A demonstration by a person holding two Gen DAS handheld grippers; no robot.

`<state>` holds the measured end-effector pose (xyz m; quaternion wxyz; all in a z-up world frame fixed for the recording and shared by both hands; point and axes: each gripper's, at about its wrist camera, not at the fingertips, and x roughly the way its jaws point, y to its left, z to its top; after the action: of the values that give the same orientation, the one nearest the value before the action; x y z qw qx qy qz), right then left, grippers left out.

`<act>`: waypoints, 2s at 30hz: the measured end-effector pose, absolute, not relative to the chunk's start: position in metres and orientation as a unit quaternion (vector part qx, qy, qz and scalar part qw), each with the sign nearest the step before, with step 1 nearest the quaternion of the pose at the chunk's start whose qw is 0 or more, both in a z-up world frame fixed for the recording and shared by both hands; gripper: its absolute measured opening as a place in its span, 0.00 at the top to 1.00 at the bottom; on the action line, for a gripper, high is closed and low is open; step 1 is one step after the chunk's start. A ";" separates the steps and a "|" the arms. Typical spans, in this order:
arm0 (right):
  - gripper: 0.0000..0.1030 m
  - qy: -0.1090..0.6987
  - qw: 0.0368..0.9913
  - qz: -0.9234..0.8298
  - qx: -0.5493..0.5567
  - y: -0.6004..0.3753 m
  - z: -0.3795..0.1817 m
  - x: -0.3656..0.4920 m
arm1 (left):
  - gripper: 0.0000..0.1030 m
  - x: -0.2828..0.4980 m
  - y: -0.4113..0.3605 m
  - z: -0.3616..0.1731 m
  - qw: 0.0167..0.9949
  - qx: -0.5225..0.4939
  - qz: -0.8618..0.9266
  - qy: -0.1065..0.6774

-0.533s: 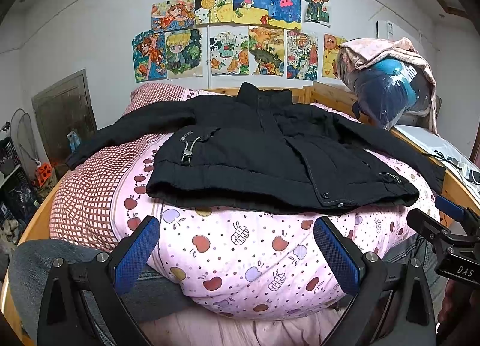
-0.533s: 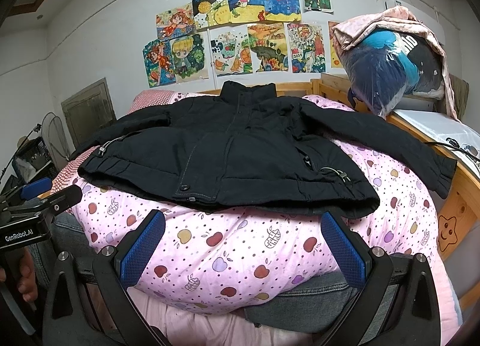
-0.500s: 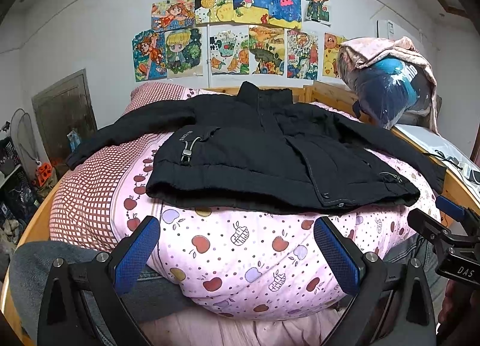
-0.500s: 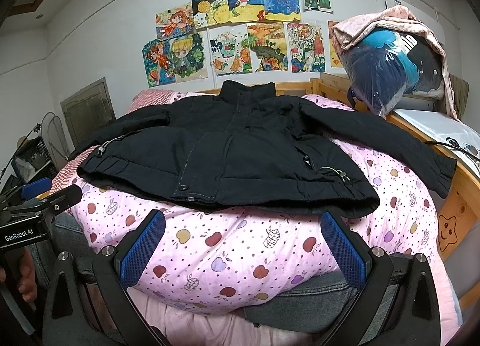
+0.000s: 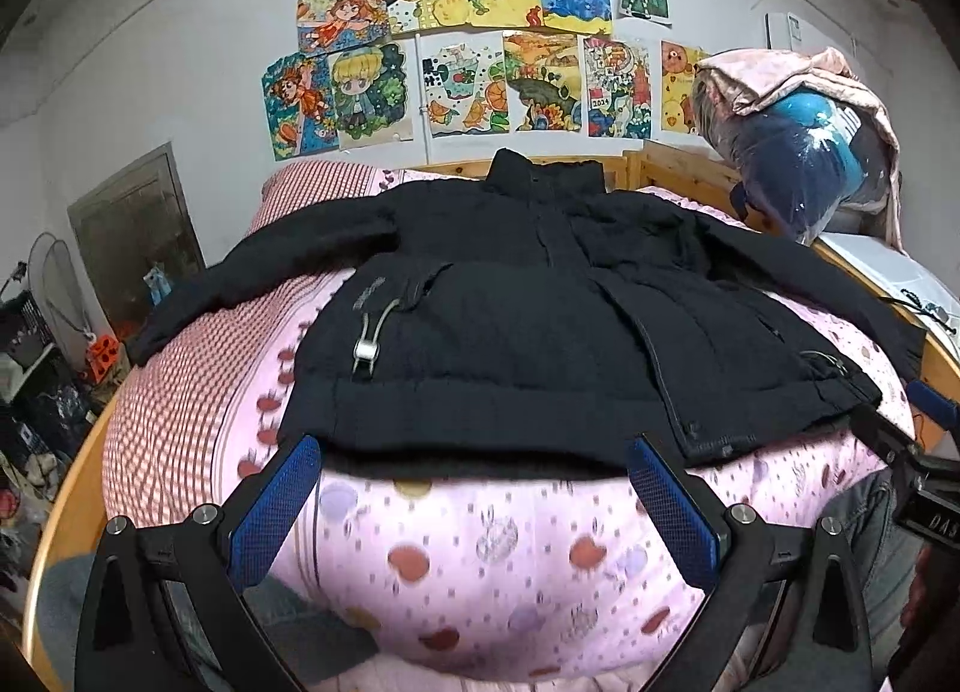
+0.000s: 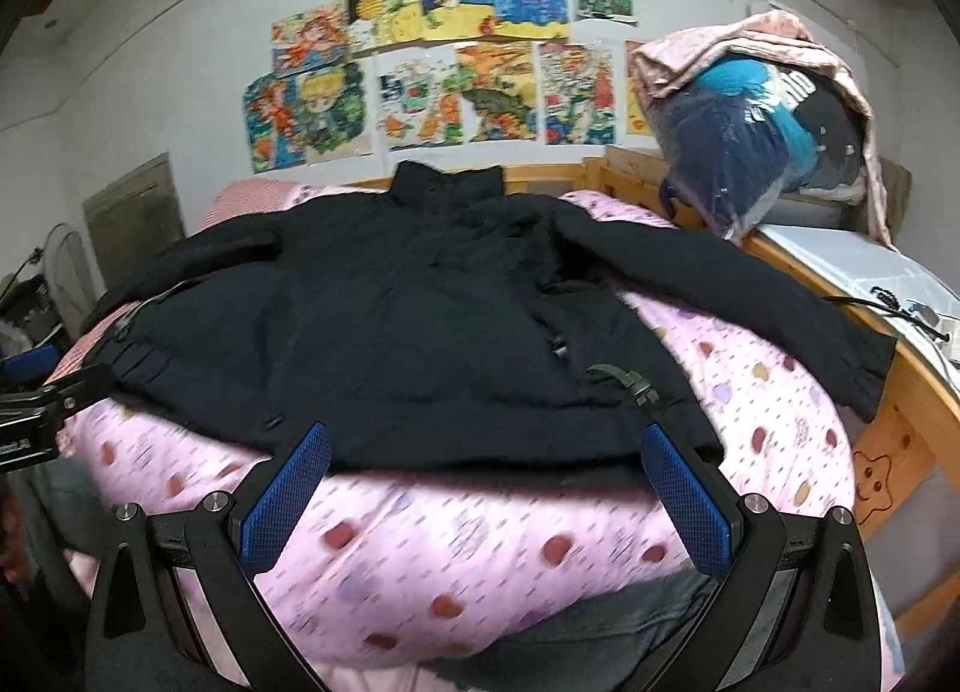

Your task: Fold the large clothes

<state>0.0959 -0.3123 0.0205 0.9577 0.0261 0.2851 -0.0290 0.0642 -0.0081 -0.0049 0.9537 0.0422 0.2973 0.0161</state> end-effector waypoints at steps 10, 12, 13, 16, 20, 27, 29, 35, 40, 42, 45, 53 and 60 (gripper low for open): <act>0.01 0.321 0.942 -0.095 0.019 -0.357 0.028 0.155 | 0.00 0.132 -0.031 0.015 0.948 0.051 -0.008 0.314; 0.01 0.325 0.940 -0.100 0.028 -0.368 0.027 0.168 | 0.00 0.148 -0.038 0.017 0.945 0.056 -0.011 0.321; 0.01 0.327 0.939 -0.102 0.033 -0.374 0.027 0.174 | 0.00 0.154 -0.042 0.018 0.944 0.058 -0.013 0.324; 0.01 0.333 0.936 -0.106 0.043 -0.389 0.024 0.192 | 0.00 0.176 -0.054 0.022 0.940 0.069 -0.018 0.332; 0.01 0.336 0.933 -0.114 0.050 -0.406 0.020 0.215 | 0.00 0.207 -0.072 0.029 0.937 0.080 -0.026 0.338; 0.01 0.324 0.932 -0.152 0.059 -0.445 0.017 0.244 | 0.00 0.260 -0.108 0.032 0.933 0.096 -0.047 0.345; 0.01 0.321 0.931 -0.161 0.068 -0.461 0.016 0.249 | 0.00 0.280 -0.120 0.028 0.929 0.103 -0.052 0.351; 0.01 0.321 0.919 -0.146 0.178 -0.518 -0.002 0.244 | 0.00 0.329 -0.143 0.012 0.921 0.113 -0.056 0.367; 0.01 0.326 0.908 -0.148 0.219 -0.539 -0.028 0.239 | 0.00 0.364 -0.155 -0.002 0.923 0.134 -0.042 0.360; 0.01 0.331 0.901 -0.152 0.236 -0.547 -0.038 0.240 | 0.00 0.377 -0.157 -0.008 0.919 0.132 -0.040 0.369; 0.01 0.336 0.883 -0.178 0.274 -0.559 -0.051 0.242 | 0.00 0.393 -0.161 -0.017 0.915 0.131 -0.043 0.380; 0.01 0.279 0.861 -0.191 0.381 -0.578 -0.071 0.258 | 0.00 0.451 -0.194 -0.034 0.906 0.109 -0.092 0.399; 0.02 0.208 0.826 -0.238 0.467 -0.584 -0.087 0.269 | 0.00 0.497 -0.226 -0.062 0.897 0.055 -0.148 0.413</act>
<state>0.2693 -0.5838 -0.0871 0.8258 0.4670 0.2076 -0.2383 0.4975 -0.2260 -0.0616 0.8970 0.0551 0.4127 -0.1485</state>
